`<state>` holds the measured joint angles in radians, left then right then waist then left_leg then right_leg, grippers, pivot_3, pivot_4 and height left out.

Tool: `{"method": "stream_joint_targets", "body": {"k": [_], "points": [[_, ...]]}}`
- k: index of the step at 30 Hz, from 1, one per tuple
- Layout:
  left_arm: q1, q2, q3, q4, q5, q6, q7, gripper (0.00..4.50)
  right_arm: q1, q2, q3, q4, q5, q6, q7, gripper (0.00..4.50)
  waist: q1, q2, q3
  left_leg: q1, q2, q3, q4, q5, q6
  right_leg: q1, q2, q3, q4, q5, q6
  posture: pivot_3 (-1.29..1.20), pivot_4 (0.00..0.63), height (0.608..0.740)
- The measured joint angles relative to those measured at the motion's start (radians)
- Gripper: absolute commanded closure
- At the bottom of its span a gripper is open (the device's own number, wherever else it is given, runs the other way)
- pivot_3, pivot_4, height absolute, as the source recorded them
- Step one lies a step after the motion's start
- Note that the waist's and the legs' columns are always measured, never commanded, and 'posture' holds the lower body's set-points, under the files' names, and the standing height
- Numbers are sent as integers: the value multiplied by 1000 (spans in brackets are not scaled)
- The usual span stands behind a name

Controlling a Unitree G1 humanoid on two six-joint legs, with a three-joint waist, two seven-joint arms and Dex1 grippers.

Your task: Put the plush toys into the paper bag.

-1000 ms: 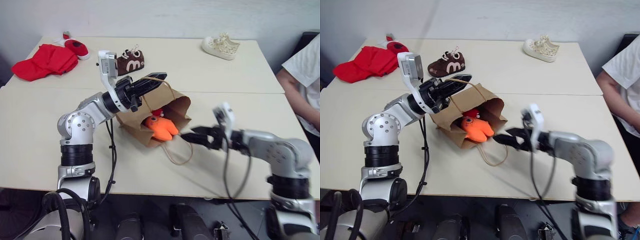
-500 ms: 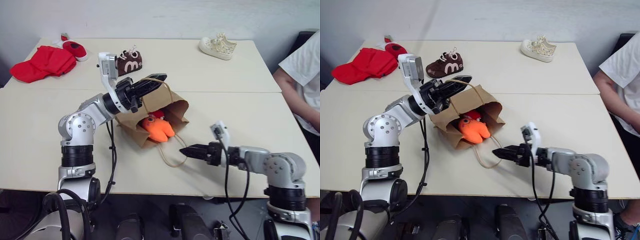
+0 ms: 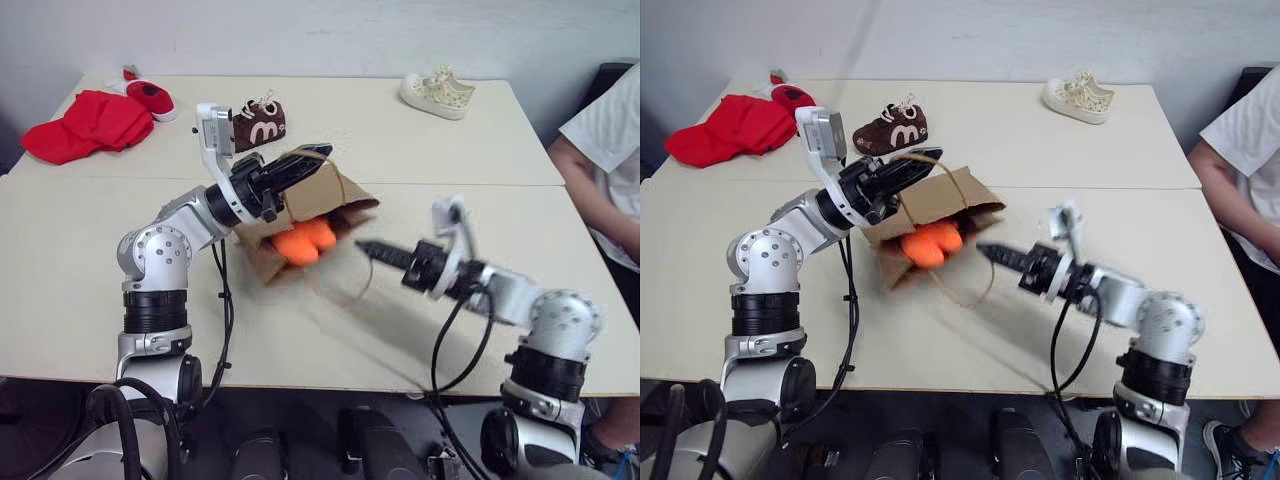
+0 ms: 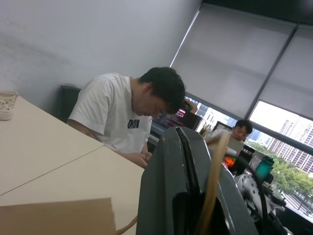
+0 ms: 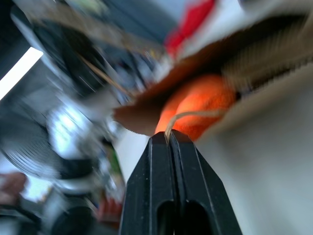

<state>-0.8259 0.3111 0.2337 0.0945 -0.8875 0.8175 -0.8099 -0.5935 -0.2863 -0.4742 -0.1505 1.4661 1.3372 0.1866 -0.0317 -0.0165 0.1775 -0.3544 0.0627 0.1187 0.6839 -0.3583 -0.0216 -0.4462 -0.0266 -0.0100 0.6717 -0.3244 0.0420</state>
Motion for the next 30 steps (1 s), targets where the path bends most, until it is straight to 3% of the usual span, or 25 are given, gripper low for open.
{"method": "stream_joint_targets", "body": {"k": [3, 6, 10, 16, 19, 24, 30], "points": [[-69, -22, 80, 76, -35, -25, 52, 4500, -55, -93, -2, 31, 255, -97, -150, 4481, 1, 0, 0, 0, 0, 0, 0, 0, 0, 0, 0, 0, -2, 0, 0, 0, 150, 740], [-129, -24, 141, 132, -48, -62, 91, 4500, -116, -150, 17, 67, 366, -187, -244, 4481, 2, 0, 0, -1, -1, 0, 0, 0, 1, 0, 0, 0, -4, 0, 0, 0, 150, 740], [-149, -30, 146, 168, -44, -85, 106, 4500, -143, -188, 68, 98, 344, -253, -273, 4481, 1, 0, 0, -1, 1, 0, -2, 0, 1, 0, 1, 0, -6, 0, 1, 0, 150, 740], [-115, -14, 64, 155, 14, -94, 71, 4500, -46, -192, 120, 150, 250, -281, -263, 4481, 2, 0, 0, -3, 1, 0, -2, 0, 1, -1, 1, 0, -7, 0, 1, 0, 150, 740], [-91, -15, 37, 153, 35, -112, 49, 4500, -38, -200, 115, 111, 216, -328, -231, 3894, 2, 0, 0, -3, 1, 0, -1, 0, 1, -1, 1, -1, -7, 0, 1, 0, 150, 740], [-76, 12, -6, 120, 93, -161, 32, 3045, -39, -254, 122, 67, 221, -314, -182, 2206, 2, 0, 0, -3, 1, 0, -2, 0, 1, -1, 1, 0, -7, 0, 1, 0, 150, 740], [5, 109, 6, 58, 153, -239, 18, 1205, 50, -423, 115, 61, 270, -216, -10, 140, 1, 0, 0, -3, 1, 0, -2, 0, 1, -1, 1, 0, -8, 0, 1, 0, 150, 740]]}}
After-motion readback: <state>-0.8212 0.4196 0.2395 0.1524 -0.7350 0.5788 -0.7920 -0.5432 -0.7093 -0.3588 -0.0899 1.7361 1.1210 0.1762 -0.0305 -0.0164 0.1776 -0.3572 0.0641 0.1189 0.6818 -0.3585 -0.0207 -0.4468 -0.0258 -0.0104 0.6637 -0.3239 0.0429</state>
